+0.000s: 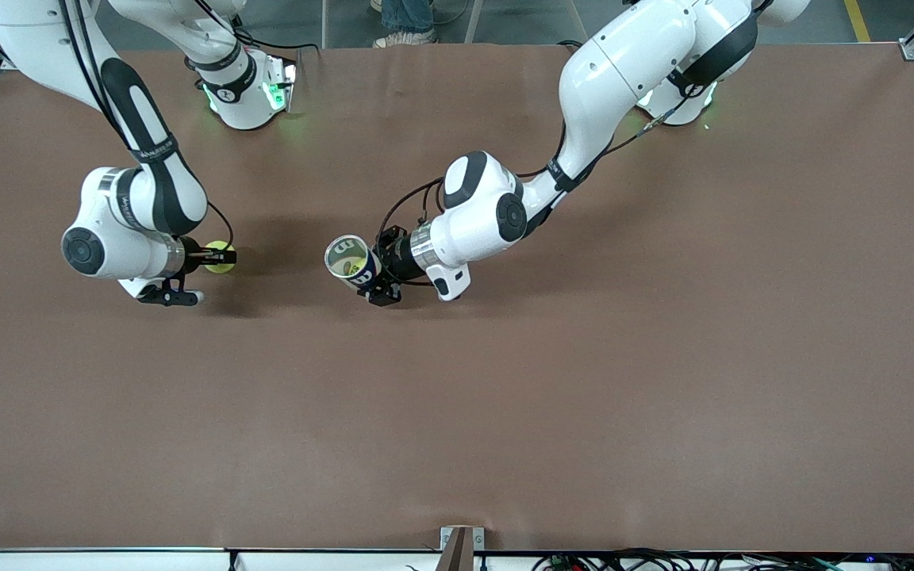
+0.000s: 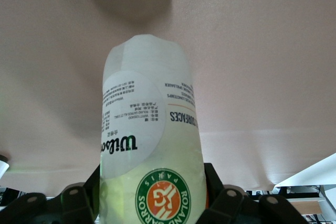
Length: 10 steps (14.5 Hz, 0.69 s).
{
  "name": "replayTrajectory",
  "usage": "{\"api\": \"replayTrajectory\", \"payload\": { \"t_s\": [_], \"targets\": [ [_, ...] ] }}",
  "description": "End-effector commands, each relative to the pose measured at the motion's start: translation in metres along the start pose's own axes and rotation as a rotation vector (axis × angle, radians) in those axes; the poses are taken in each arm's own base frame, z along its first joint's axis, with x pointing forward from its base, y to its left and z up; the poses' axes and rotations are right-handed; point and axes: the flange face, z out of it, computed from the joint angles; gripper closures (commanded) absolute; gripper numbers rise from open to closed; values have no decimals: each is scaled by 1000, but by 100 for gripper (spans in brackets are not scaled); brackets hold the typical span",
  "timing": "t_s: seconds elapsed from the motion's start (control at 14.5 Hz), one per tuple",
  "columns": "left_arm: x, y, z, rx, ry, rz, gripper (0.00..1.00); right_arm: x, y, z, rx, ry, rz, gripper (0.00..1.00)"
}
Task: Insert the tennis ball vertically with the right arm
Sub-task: 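Grasp the second tennis ball with the right gripper and lift it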
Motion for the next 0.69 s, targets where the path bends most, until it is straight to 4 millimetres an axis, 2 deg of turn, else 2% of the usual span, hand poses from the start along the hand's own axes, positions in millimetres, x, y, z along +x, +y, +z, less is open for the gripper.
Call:
{"api": "replayTrajectory", "payload": {
  "t_s": [0.0,0.07,0.21,0.28,0.34,0.62],
  "targets": [
    [-2,4,-2,4,-18,17,25,-28,-19,-104,8,-21,-39,63],
    [-2,2,0,7,-18,20,25,-34,-28,-140,9,-41,-48,63],
    [-3,3,-1,6,-20,19,25,-45,-49,-190,15,-64,-53,63],
    [-2,2,0,7,-19,20,25,-50,-67,-204,12,-62,-43,63],
    [-2,2,0,7,-19,22,25,-55,-94,-215,18,-53,-17,63],
    [-3,2,-1,8,-23,18,25,-75,-194,-237,56,-2,100,63]
  ]
}}
